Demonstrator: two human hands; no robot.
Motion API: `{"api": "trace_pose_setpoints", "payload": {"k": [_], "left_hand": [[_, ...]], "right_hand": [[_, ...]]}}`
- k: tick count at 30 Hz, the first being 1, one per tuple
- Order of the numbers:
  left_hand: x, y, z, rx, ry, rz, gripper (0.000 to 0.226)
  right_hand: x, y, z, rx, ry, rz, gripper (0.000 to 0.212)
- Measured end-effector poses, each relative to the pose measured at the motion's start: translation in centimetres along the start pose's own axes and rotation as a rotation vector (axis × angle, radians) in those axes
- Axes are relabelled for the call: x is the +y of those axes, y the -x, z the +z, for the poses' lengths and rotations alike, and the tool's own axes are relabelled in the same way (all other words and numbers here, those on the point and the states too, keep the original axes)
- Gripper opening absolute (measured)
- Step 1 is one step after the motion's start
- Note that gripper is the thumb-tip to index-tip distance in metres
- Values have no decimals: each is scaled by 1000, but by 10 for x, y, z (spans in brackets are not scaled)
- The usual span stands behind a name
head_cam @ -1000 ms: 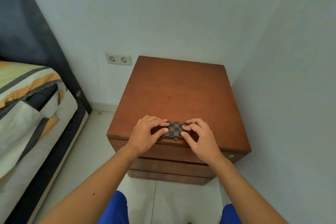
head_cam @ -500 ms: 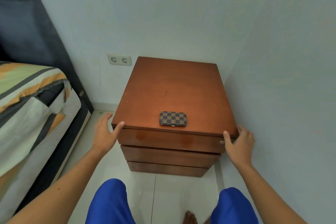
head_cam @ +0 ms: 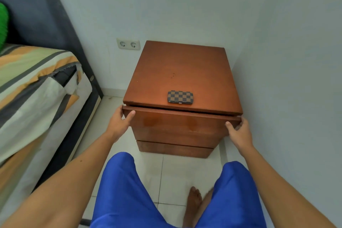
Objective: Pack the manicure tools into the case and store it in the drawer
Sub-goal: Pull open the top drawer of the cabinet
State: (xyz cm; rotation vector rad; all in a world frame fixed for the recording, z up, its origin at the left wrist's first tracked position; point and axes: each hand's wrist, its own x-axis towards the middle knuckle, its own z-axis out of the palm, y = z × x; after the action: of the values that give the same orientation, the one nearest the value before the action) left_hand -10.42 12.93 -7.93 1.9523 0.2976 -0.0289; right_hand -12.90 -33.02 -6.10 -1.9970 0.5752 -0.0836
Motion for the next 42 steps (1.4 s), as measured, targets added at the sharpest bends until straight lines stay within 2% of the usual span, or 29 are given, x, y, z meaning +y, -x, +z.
{"api": "trace_pose_setpoints", "payload": {"k": [4,16,29,35,42], "left_hand": [[2,20,3,11,-25,-35,68],[-7,94,16,181,-42,-72,78],[-25,155,13,254,-134,-73,82],[-32,182,7,285,-154,-28,84],[-39,198,4,328,-187,-8,85]], "right_hand": [[9,14,-4,-2,26,32,84],[34,76,-22,-18,17,30,84],[58,137,-41,-17,38,9,83],[67,166,-51,-19,11,-8,72],[71,179,-62,3,51,-6,71]]}}
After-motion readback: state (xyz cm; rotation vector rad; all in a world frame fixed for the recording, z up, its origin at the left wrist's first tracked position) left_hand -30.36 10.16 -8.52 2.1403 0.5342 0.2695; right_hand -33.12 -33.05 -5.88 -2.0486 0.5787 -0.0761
